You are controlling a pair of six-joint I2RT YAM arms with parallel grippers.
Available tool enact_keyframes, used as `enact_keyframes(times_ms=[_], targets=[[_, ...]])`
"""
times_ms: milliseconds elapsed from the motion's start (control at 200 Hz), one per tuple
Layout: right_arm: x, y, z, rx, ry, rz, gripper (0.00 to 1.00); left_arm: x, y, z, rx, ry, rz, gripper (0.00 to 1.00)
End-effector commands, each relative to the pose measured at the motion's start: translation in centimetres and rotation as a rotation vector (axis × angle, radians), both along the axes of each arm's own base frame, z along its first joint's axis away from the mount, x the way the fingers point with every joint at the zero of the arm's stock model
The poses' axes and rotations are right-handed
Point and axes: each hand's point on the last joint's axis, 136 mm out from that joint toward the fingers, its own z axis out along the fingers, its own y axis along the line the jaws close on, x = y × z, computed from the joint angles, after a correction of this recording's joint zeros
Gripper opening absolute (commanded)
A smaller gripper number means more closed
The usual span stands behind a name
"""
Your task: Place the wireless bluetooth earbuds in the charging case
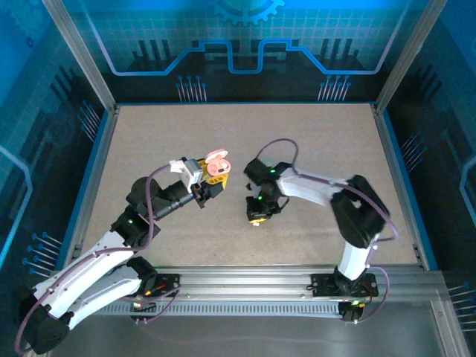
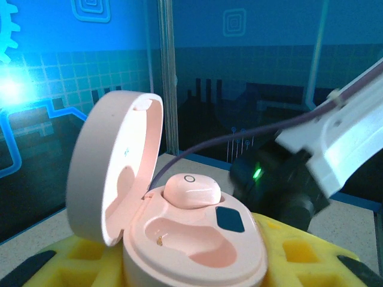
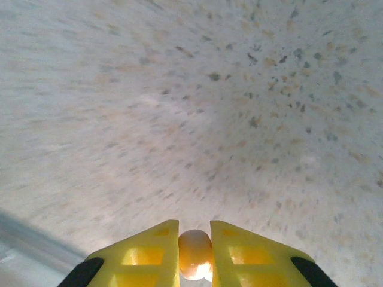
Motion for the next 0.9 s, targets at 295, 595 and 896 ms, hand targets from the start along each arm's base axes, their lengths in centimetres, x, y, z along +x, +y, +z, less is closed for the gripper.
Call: enact_keyframes(times_ms=[295,595,896], targets=[[2.7,1.0,19.4,0.978,-0.009,-0.044,0.18,1.3,0.5,0.4,-0.011,-0.024,0.072,0.33],[2.7,0.2,23.7,1.105,0.012,-0.024,0.19,2.0,-0.2,-1.3,0.022,0.003,0.062,0.32],[2.8,0.1,26.6,1.102,-0.086,-0.029,0.19,2.1,-1.7,-3.1,0.061,-0.019,0.002,0.33]])
